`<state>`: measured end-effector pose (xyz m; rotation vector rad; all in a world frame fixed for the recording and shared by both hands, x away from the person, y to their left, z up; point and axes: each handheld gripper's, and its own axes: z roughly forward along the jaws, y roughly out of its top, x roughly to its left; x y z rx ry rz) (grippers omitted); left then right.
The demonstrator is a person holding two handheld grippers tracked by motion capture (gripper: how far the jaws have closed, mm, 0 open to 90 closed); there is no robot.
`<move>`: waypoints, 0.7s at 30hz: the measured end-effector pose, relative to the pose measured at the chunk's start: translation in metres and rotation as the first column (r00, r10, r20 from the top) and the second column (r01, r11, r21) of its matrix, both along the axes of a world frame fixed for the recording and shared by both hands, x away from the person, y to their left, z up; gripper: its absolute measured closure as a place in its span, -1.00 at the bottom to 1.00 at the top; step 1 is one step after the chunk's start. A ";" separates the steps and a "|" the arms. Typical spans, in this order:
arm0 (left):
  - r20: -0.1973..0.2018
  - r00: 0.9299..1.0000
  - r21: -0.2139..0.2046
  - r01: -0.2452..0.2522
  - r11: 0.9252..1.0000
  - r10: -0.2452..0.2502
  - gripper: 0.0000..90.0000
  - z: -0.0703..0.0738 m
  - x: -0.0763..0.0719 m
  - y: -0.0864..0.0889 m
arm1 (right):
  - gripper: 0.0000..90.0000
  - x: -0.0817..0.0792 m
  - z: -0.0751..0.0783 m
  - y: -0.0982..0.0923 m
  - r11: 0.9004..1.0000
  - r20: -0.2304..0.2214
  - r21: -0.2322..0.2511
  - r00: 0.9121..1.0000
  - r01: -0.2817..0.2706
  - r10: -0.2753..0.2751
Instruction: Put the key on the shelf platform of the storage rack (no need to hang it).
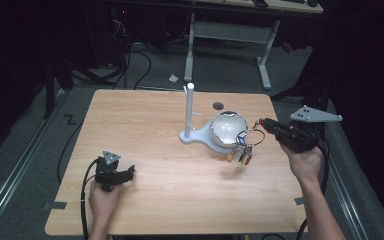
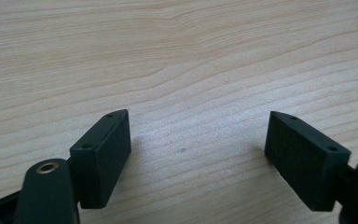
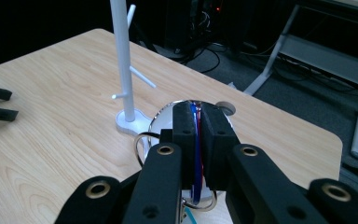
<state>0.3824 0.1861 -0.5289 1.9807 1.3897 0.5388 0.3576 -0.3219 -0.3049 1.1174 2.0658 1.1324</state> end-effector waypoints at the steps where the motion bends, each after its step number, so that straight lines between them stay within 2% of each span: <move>1: 0.000 1.000 0.000 0.000 1.000 0.000 -0.49 0.000 0.000 0.000 | 0.91 0.001 0.002 0.000 1.000 0.002 0.000 1.000 -0.001 0.001; 10: -0.001 1.000 -0.001 0.001 1.000 -0.001 -0.49 0.000 0.000 0.000 | 0.91 0.014 0.026 0.003 1.000 0.011 0.007 1.000 -0.014 0.014; 21: -0.001 1.000 -0.004 0.000 1.000 0.000 -0.49 0.000 0.000 0.000 | 0.91 0.032 0.039 0.009 1.000 0.008 0.021 1.000 -0.023 0.023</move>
